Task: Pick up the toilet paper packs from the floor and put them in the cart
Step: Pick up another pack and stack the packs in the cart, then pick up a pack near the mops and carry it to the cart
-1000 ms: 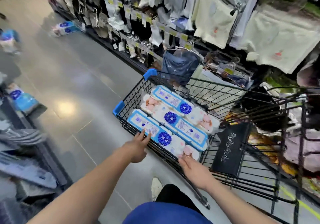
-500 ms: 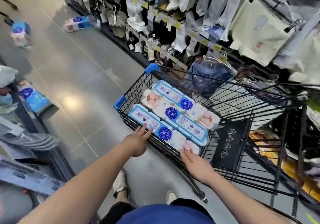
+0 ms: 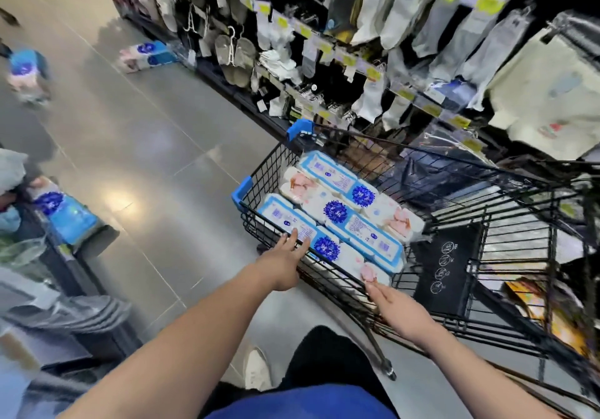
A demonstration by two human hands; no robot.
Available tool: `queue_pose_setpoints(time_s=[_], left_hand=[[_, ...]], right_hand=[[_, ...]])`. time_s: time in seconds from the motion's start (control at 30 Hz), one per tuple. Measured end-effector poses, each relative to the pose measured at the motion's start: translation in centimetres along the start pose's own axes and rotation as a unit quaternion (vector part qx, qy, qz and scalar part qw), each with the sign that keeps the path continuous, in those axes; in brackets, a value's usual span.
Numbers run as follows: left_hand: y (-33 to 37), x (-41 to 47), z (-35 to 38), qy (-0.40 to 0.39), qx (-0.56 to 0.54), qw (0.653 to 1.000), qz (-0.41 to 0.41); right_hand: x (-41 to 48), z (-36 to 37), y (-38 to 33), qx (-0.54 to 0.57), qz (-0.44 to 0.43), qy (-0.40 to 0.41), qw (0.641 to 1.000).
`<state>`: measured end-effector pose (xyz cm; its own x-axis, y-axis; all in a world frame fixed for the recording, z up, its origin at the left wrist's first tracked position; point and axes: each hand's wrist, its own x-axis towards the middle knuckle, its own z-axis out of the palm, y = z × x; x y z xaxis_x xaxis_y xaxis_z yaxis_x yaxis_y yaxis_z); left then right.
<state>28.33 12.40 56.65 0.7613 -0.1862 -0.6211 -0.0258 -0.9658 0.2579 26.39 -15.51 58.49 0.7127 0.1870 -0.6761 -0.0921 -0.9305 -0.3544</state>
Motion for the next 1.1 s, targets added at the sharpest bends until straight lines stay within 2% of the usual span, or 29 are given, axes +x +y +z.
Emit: queue_pose_setpoints(time_s=[0.27,0.33,0.4,0.47,0.57,0.63,0.73,0.93,1.1], left_hand=[[-3.0,0.5,-3.1,-0.027,0.014,0.999,0.03],[-3.3,0.4,-4.0,-0.042,0.008,0.998,0.042],[-4.1,0.5,-5.1,-0.044,-0.005,0.997,0.059],[-5.4,0.5,-6.0,-0.026,-0.041,0.996,0.07],[-8.1,0.3,-6.5,0.087,-0.138,0.986,0.031],[-10.6,-0.4,-6.7,0.17,-0.188,0.967,-0.021],[-15.3,-2.5,-6.9,0.231,-0.258,0.932,-0.108],[-27.1,-7.8,-7.3,0.29,-0.358,0.839,-0.291],[-38.4,-11.8,-7.1,0.3,-0.419,0.772,-0.371]], right_hand=[[2.3,-2.2,-2.9,0.123,0.025,-0.119,0.985],[2.5,-3.2,-3.9,0.126,0.029,-0.142,0.981],[4.0,-4.0,-5.1,0.063,0.017,-0.122,0.99],[5.6,-5.2,-7.3,0.002,-0.031,-0.083,0.996],[7.9,-6.3,-12.1,0.02,-0.087,-0.022,0.996],[9.7,-6.4,-15.2,0.028,-0.138,-0.001,0.99],[11.8,-6.5,-20.5,0.058,-0.193,-0.009,0.979],[15.4,-5.8,-35.2,0.101,-0.294,-0.039,0.95],[17.5,-3.5,-48.6,0.084,-0.34,-0.051,0.935]])
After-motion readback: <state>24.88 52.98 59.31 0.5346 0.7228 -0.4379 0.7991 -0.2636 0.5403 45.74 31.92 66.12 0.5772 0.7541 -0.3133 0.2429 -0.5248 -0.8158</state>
